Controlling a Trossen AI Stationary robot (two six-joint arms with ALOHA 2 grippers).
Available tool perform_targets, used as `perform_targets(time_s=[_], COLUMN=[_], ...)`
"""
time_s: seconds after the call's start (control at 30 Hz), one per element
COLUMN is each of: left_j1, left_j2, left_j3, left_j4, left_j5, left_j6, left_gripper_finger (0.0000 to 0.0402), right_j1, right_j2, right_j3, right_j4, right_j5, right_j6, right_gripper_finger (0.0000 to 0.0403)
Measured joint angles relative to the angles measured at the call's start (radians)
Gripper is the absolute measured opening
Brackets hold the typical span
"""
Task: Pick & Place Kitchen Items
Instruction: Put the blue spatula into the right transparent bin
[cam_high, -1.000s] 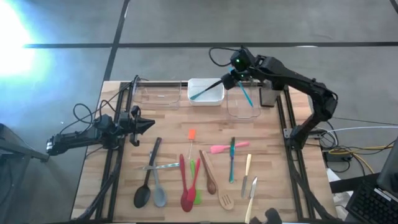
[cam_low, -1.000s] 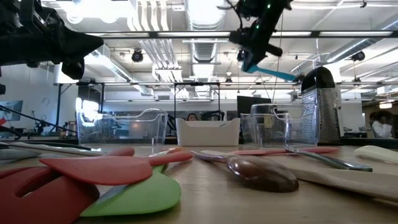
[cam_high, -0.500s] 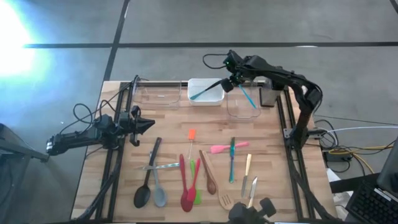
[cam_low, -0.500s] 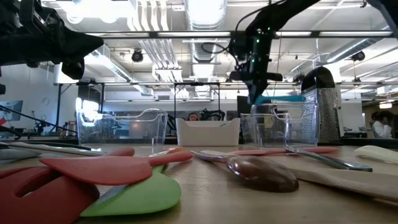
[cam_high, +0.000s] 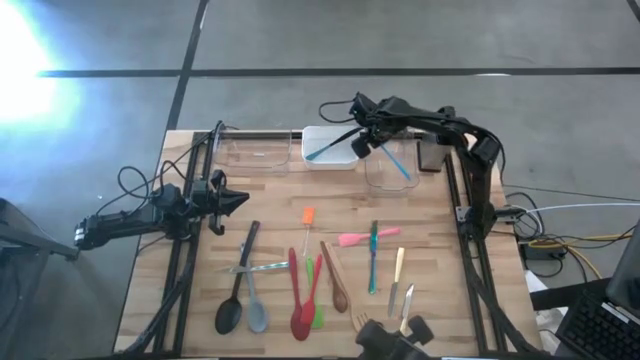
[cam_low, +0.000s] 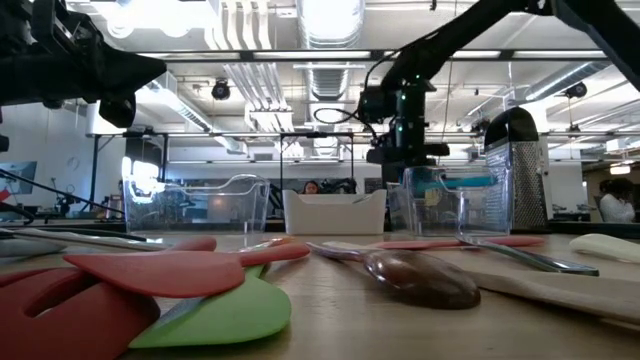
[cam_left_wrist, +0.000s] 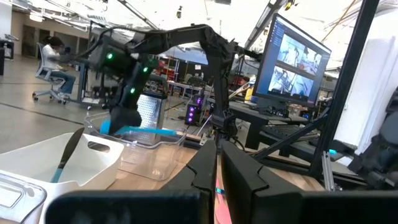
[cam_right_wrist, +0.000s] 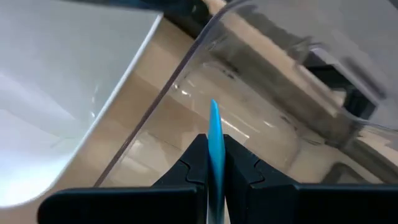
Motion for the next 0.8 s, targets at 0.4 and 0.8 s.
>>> perform_targets(time_s=[0.4, 0.8], left_j1=[0.0, 0.0], left_j2=[0.0, 0.0], left_j3=[0.0, 0.0], left_j4=[0.0, 0.0], left_j5=[0.0, 0.0], left_j6=[-0.003, -0.01], left_gripper_finger=[0.0026, 0.0026], right_j1=[0.0, -0.007], right_j2=[0.044, 0.042], right_j3=[-0.031, -0.11], right_j4=[0.064, 0.119], right_j5=[0.0, -0.005], right_j6=[-0.005, -0.004], right_gripper_finger=[0.0013, 0.0013])
